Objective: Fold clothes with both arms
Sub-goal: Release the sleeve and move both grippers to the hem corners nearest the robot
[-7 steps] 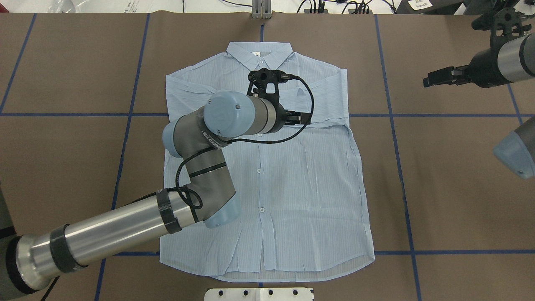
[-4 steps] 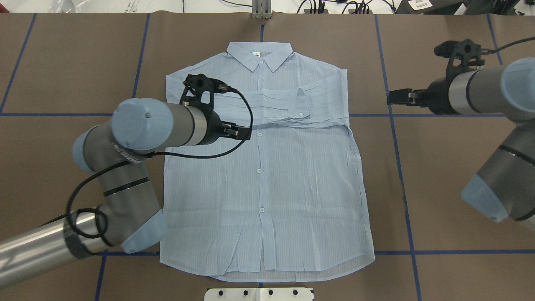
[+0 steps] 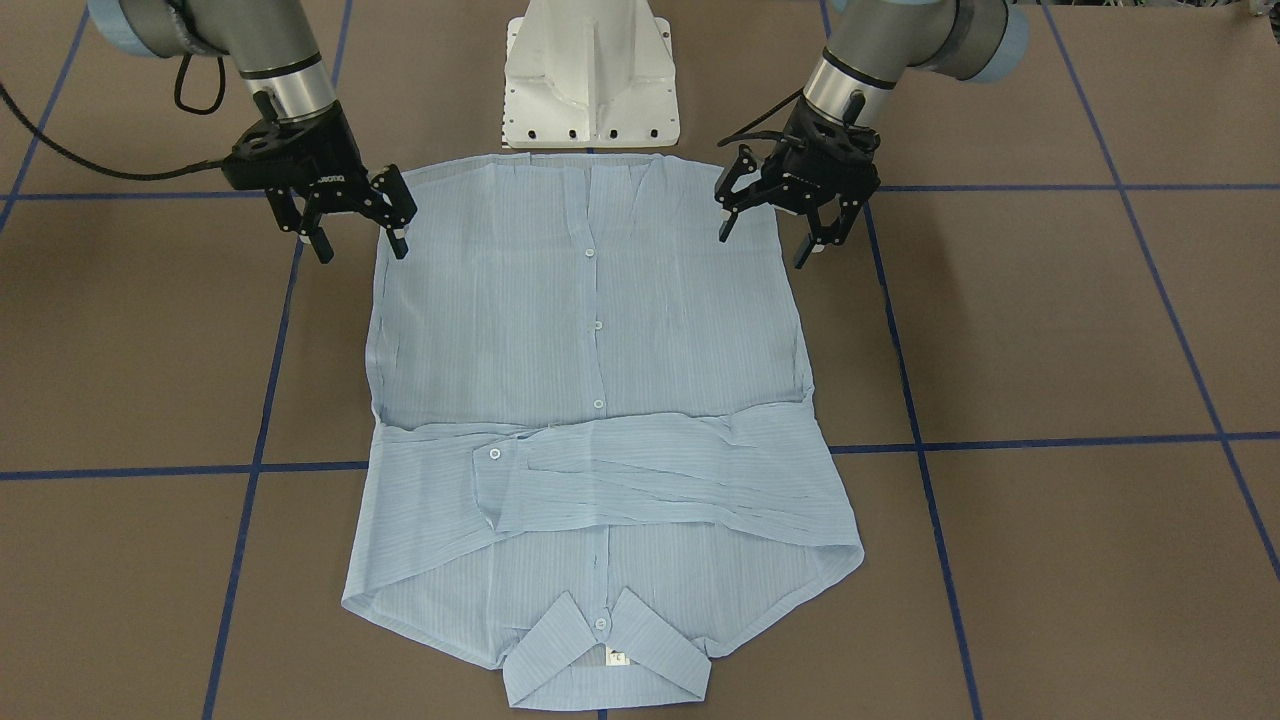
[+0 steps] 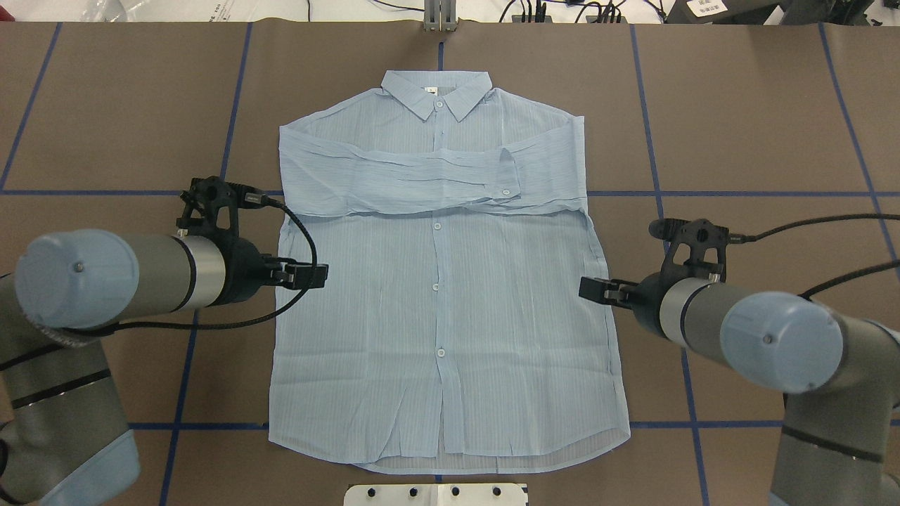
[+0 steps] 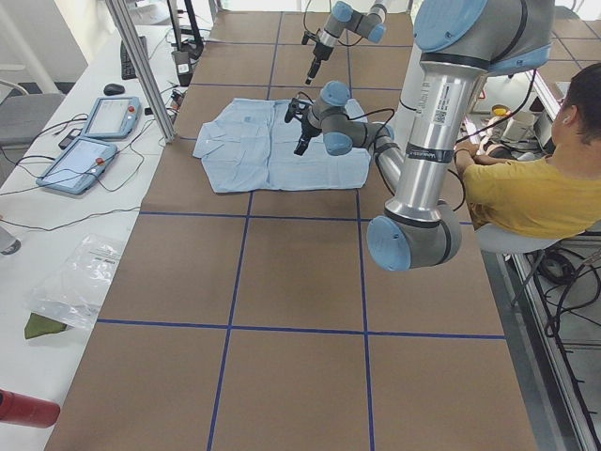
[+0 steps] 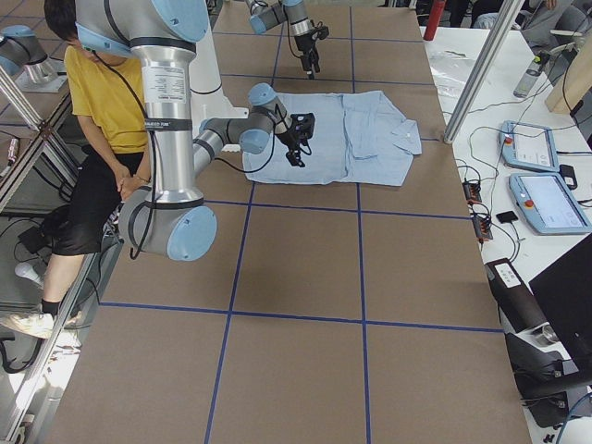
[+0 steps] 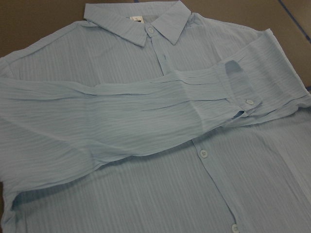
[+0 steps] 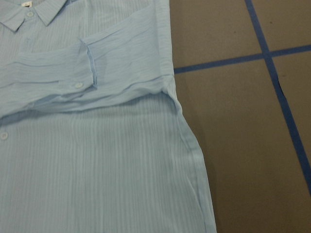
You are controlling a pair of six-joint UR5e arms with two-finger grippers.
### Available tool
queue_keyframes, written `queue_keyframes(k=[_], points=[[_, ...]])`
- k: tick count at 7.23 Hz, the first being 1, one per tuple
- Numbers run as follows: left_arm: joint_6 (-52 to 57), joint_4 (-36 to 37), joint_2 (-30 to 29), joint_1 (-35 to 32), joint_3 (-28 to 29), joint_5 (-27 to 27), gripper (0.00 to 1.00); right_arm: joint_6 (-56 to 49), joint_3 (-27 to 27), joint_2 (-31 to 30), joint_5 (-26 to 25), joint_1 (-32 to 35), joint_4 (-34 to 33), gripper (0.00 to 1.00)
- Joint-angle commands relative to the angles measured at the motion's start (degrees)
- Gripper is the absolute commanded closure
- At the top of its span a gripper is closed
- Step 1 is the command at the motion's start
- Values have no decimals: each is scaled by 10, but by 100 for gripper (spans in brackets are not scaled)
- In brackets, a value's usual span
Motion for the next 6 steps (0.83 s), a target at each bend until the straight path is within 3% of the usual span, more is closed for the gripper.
queue_keyframes(k=[1, 2, 4, 5, 6], points=[[-73, -1, 77, 82, -43, 54, 0, 86, 35, -22, -79, -106, -61, 0], [-115, -1, 94, 130, -42, 86, 0, 92, 45, -28, -83, -111, -61, 0], [-200, 5, 107, 197, -40, 102, 0, 92, 45, -28, -88, -112, -61, 0], [-222, 6, 107, 208, -37, 102, 9, 92, 44, -28, -88, -112, -61, 0], [-268, 17, 106, 226, -30, 138, 41, 92, 43, -28, -89, -113, -61, 0]])
